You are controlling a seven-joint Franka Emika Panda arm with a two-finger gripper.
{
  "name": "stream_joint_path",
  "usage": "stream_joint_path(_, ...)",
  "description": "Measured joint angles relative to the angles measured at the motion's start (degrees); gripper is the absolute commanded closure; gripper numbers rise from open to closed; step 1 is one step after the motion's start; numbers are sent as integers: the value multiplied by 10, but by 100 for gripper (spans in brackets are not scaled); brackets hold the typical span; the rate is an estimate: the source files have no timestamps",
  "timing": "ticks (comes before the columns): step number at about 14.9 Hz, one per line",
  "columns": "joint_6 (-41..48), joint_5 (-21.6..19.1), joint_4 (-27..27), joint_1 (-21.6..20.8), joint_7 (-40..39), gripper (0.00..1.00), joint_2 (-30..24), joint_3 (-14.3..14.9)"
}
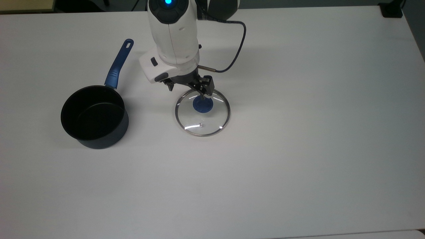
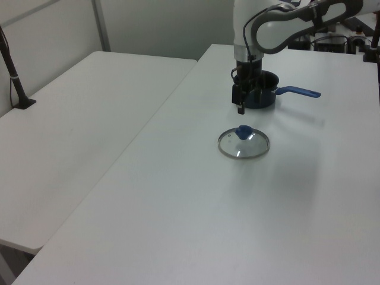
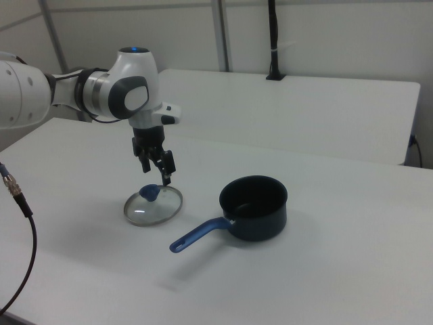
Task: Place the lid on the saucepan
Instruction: 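Move the gripper over the glass lid and lower onto the blue knob, then close the gripper on the blue knob and lift the glass lid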
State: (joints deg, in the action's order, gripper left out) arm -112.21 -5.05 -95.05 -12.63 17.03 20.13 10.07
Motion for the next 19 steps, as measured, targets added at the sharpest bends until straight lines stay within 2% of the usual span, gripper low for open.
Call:
stream_joint_path(7,-26,0,-1,-26,30,0,34,-1)
stream_joint_path(18,-45,0,-1,-42,59,0,66,-1)
stream_joint_path(19,-45,0,-1,-42,59,4,66,-1)
